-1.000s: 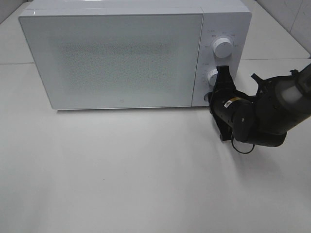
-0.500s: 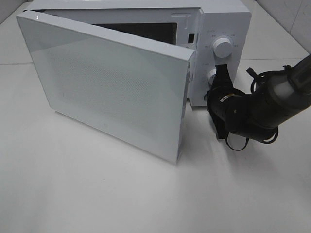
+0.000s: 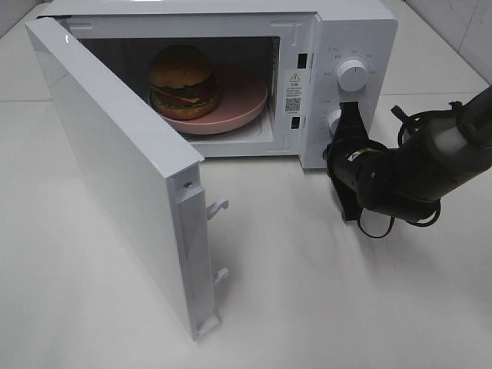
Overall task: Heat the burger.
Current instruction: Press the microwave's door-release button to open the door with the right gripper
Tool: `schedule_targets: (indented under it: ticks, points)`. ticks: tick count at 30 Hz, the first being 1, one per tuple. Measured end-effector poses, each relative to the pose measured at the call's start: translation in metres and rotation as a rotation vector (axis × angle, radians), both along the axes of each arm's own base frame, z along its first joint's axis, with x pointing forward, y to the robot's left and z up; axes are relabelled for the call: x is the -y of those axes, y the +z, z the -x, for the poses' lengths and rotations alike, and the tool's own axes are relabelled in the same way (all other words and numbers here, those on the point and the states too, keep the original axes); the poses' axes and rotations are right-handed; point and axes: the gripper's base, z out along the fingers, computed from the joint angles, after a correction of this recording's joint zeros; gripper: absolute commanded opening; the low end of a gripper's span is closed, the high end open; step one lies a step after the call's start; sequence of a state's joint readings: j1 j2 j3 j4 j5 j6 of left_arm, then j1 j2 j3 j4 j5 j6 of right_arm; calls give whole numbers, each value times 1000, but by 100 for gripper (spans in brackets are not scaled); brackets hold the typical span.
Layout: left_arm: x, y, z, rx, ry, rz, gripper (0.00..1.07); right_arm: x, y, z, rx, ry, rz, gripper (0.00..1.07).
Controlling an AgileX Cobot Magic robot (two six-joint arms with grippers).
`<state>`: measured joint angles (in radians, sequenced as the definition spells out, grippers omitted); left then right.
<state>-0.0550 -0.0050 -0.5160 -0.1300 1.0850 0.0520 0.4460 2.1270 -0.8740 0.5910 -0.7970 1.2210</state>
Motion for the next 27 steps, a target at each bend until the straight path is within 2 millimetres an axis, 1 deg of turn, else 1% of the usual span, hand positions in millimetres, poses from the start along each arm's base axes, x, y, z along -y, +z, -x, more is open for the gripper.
schedule_targets:
  ticks: [7, 11, 17, 27]
  points:
    - [0, 0, 0, 0, 0, 0, 100, 3, -2, 3, 14, 49, 14, 0]
    - [0, 0, 0, 0, 0, 0, 100, 4, -2, 4, 21, 43, 1, 0]
    - [0, 0, 0, 0, 0, 0, 100, 4, 5, 8, 11, 69, -10, 0]
    - [0, 0, 0, 0, 0, 0, 100, 8, 19, 21, -25, 137, 5, 0]
